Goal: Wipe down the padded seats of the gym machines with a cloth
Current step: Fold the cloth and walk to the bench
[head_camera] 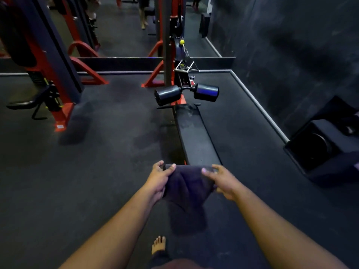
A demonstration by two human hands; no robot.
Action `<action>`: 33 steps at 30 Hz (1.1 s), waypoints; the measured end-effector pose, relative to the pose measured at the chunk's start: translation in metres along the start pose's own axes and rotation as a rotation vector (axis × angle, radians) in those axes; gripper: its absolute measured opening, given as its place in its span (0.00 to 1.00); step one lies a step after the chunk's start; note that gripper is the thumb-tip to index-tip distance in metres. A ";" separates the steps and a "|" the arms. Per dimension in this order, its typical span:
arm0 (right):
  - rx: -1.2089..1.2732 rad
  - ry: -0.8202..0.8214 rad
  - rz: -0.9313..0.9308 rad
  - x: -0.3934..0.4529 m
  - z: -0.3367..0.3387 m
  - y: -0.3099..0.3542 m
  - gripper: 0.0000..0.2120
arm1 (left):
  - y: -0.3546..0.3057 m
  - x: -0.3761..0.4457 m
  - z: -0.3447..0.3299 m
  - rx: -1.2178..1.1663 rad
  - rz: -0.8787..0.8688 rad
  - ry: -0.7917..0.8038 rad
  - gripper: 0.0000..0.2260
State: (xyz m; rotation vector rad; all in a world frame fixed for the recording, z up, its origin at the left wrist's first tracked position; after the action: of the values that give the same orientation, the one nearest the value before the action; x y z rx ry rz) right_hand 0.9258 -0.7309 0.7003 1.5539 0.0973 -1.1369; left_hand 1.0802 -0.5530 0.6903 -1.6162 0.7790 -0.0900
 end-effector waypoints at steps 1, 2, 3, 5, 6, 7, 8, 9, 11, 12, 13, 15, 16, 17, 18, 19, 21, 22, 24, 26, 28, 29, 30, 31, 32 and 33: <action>-0.022 0.033 -0.048 0.015 0.001 -0.001 0.33 | 0.001 0.019 -0.003 -0.009 0.026 0.030 0.35; -0.030 0.049 -0.049 0.024 0.003 -0.003 0.35 | 0.001 0.030 -0.003 0.037 0.037 0.076 0.39; -0.027 0.049 -0.022 0.031 0.005 0.000 0.35 | 0.001 0.041 -0.001 0.130 0.030 0.138 0.42; -0.036 0.001 0.072 0.052 0.012 0.016 0.30 | -0.005 0.070 0.000 0.431 -0.020 0.265 0.41; -0.078 -0.045 0.137 0.062 0.017 0.028 0.28 | -0.011 0.082 -0.002 0.570 -0.050 0.308 0.39; -0.150 -0.085 0.195 0.076 0.025 0.041 0.25 | -0.014 0.097 -0.007 0.680 -0.084 0.330 0.36; -0.247 -0.123 0.245 0.088 0.031 0.055 0.23 | -0.019 0.109 -0.014 0.769 -0.128 0.339 0.33; -0.361 -0.168 0.292 0.101 0.037 0.068 0.21 | -0.024 0.119 -0.021 0.870 -0.181 0.339 0.29; -0.636 -0.253 0.406 0.136 0.052 0.095 0.17 | -0.033 0.146 -0.038 1.113 -0.279 0.278 0.20; -0.777 -0.278 0.480 0.151 0.056 0.109 0.15 | -0.035 0.156 -0.045 1.254 -0.332 0.242 0.17; -0.897 -0.291 0.552 0.166 0.059 0.122 0.13 | -0.037 0.166 -0.050 1.394 -0.380 0.208 0.16; -1.079 -0.246 0.687 0.200 0.065 0.150 0.10 | -0.034 0.190 -0.060 1.563 -0.412 0.121 0.17; -1.139 -0.208 0.737 0.218 0.068 0.161 0.10 | -0.032 0.201 -0.065 1.592 -0.422 0.087 0.17; -1.179 -0.152 0.787 0.241 0.070 0.174 0.09 | -0.027 0.213 -0.073 1.588 -0.411 0.052 0.16; -1.200 -0.092 0.816 0.260 0.070 0.185 0.08 | -0.023 0.220 -0.080 1.575 -0.395 0.034 0.14; -1.193 -0.010 0.831 0.276 0.070 0.192 0.08 | -0.019 0.224 -0.086 1.551 -0.364 0.012 0.12; -1.090 0.209 0.831 0.303 0.074 0.207 0.09 | -0.005 0.226 -0.098 1.357 -0.238 -0.119 0.09; -0.966 0.305 0.795 0.310 0.081 0.215 0.08 | 0.003 0.220 -0.108 1.166 -0.204 -0.203 0.08; -0.624 0.406 0.676 0.312 0.093 0.234 0.08 | 0.007 0.203 -0.128 0.616 -0.212 -0.432 0.06; -0.325 0.522 0.502 0.314 0.102 0.244 0.06 | -0.001 0.187 -0.158 0.059 -0.300 -0.679 0.05; -0.271 0.691 0.285 0.317 0.100 0.235 0.15 | -0.011 0.178 -0.188 -0.305 -0.334 -0.825 0.06; -0.337 0.786 0.188 0.317 0.096 0.222 0.19 | -0.011 0.176 -0.197 -0.440 -0.303 -0.851 0.10; -0.425 0.859 0.118 0.313 0.095 0.206 0.20 | -0.003 0.169 -0.206 -0.536 -0.243 -0.882 0.15; -0.465 0.902 0.062 0.310 0.095 0.192 0.19 | 0.008 0.163 -0.211 -0.601 -0.169 -0.883 0.20; -0.467 0.922 0.016 0.310 0.097 0.179 0.17 | 0.025 0.153 -0.217 -0.643 -0.088 -0.862 0.24; -0.439 0.921 -0.023 0.310 0.099 0.170 0.15 | 0.044 0.142 -0.227 -0.645 -0.009 -0.817 0.26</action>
State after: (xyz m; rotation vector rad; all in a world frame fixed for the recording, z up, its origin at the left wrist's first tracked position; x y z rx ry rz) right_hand 1.1338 -1.0222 0.6204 1.5470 0.9148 -0.2957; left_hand 1.0621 -0.8205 0.6482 -2.0202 0.1481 0.8447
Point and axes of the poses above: each hand's wrist, its own x-axis towards the middle knuckle, its own z-axis out of the back of the hand, y = z × x, the point moved 5 cm from there along x, towards the middle knuckle, and after that the axes turned 10 degrees about -z, right-handed, at the moved point
